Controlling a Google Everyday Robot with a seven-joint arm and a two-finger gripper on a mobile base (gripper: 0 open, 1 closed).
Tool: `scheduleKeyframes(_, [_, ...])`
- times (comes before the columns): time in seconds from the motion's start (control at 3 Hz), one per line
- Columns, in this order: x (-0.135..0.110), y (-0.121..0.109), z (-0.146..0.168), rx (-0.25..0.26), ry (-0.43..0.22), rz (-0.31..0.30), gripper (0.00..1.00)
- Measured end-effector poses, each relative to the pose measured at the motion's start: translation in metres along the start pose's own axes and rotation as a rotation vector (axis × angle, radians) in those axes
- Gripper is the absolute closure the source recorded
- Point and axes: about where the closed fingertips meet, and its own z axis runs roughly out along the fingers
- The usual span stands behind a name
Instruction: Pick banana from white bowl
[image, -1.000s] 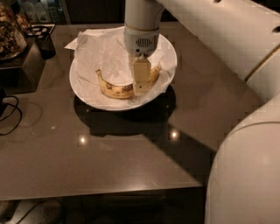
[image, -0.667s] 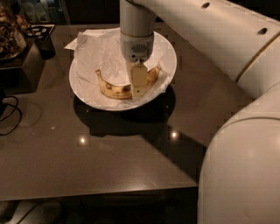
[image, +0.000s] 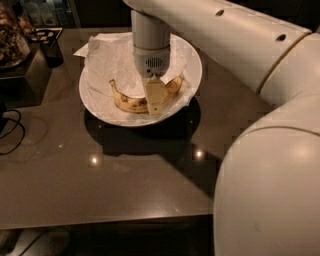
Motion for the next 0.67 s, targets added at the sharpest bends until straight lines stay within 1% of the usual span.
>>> scheduleKeyframes(0.33, [0.0005,-0.0017,0.0062,-0.010,0.008,0.001,0.37])
scheduleKeyframes(0.67, [0.0027,-0.0020,0.0109,-0.017,0.015,0.003,0.55])
